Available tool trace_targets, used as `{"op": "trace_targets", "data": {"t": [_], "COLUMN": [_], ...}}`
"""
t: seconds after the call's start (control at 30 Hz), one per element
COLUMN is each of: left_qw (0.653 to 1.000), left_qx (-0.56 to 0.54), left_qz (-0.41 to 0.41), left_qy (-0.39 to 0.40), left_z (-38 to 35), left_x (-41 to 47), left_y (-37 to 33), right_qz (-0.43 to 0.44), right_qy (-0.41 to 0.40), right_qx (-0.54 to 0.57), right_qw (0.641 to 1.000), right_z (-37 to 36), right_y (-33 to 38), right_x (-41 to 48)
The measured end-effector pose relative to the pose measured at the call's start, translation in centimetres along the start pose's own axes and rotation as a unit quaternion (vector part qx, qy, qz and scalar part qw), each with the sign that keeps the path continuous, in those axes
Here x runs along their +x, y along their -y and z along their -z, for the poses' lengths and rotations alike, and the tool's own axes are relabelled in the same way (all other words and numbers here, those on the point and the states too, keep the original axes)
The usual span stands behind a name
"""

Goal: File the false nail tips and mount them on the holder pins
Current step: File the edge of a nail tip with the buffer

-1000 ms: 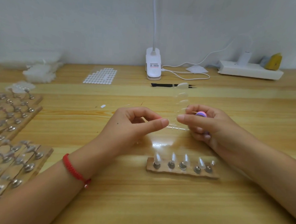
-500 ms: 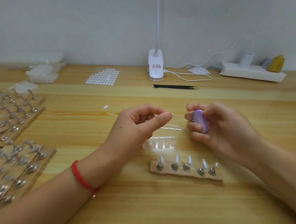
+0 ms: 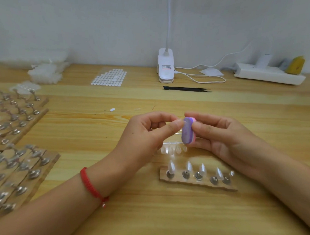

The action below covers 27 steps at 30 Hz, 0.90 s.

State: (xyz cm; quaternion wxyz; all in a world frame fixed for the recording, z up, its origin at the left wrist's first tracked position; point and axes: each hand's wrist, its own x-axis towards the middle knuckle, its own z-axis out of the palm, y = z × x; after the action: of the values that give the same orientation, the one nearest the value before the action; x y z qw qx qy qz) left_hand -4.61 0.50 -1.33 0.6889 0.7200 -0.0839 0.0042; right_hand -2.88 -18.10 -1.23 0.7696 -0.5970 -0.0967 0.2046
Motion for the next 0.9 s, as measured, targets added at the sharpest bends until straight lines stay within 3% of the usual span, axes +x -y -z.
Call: {"op": "trace_targets", "data": {"t": [0.43, 0.9], "left_qw": [1.000, 0.999], "left_qx": [-0.004, 0.013], "left_qz": [0.012, 0.019], "left_qy": [0.011, 0.044], "left_z": [0.24, 0.25], "left_x": [0.17, 0.07], "left_y": [-0.19, -0.21], "right_qz": [-0.011, 0.001], "right_qy": [0.010, -0.030], "right_qx": [-0.048, -0.008], "right_qw": [0.999, 1.000], "right_z": [-0.44, -0.49], "right_y": [0.09, -0.01], "right_x": [-0.35, -0.21]}}
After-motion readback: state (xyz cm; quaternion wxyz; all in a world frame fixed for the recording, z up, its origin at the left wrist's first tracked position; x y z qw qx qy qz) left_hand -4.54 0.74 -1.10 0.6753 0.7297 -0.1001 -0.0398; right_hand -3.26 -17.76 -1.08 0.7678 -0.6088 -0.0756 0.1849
